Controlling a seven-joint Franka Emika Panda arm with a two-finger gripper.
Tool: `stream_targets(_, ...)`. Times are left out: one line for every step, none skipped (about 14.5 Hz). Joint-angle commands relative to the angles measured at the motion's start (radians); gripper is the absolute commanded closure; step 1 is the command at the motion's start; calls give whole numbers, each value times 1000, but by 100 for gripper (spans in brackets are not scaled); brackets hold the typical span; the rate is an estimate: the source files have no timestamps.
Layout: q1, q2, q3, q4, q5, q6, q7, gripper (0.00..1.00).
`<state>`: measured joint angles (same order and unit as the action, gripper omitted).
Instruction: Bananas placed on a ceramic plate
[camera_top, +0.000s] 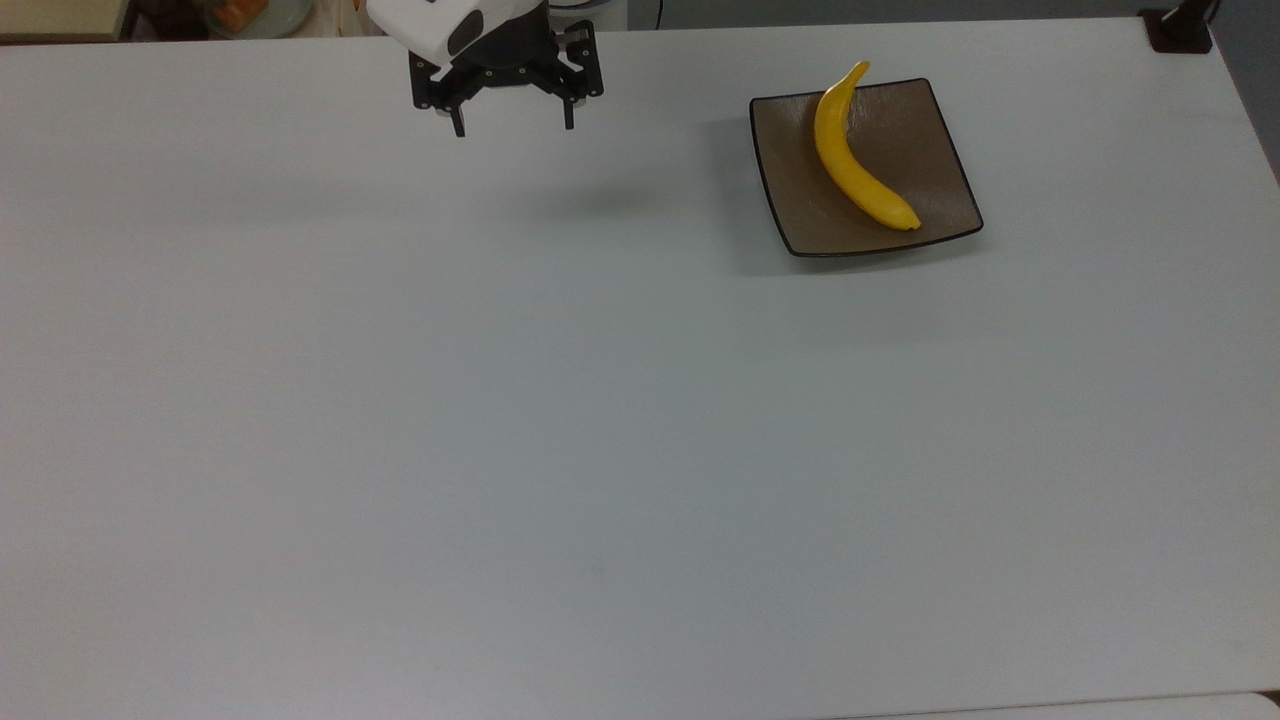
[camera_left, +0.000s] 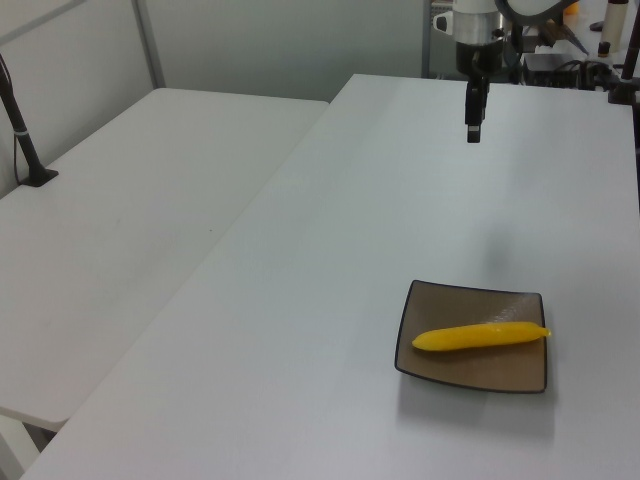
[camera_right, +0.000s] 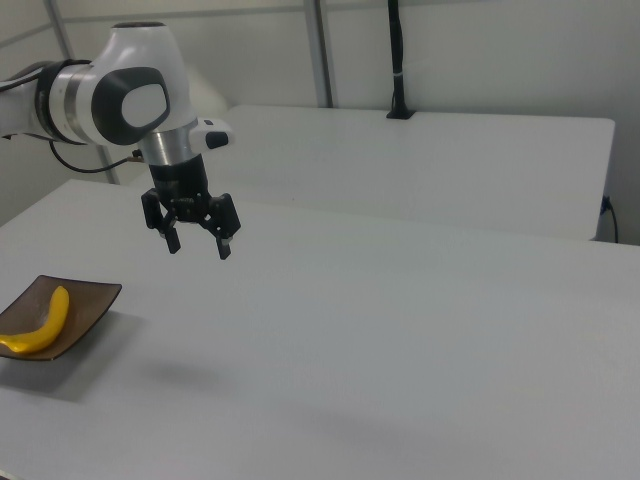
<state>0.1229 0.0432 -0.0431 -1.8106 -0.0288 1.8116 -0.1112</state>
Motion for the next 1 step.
stream_targets(7, -14, -3, -9, -14, 5, 44, 0)
